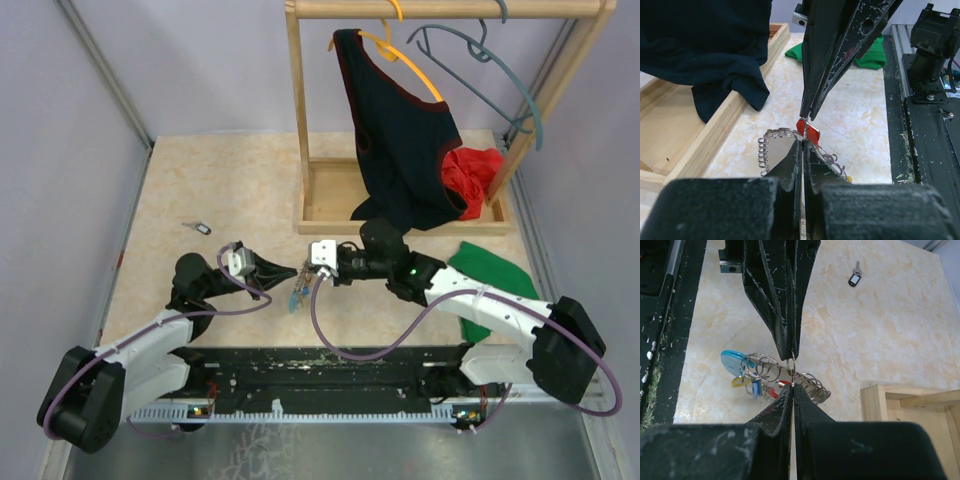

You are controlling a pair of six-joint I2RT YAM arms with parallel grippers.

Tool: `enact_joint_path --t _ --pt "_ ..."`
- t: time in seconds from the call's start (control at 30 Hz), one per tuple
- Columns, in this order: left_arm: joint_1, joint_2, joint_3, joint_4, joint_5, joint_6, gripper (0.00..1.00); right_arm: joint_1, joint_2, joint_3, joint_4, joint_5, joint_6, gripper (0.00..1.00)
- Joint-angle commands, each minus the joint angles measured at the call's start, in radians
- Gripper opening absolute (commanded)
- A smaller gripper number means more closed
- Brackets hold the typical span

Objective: Put the keys on the keyring

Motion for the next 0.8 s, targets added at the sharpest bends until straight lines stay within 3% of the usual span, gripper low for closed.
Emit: enact_joint_path --t 0.0,0.77 --pt "0.003 0.001 0.029 0.038 0.025 -0.007 0.01 0.009 -0.022 0.039 0.064 -0.023 0.000 0.00" --pt "0.004 0.033 0.045 0.060 0.073 -0.028 0.01 0.011 0.002 0.061 0.062 -0.089 0.014 0.00"
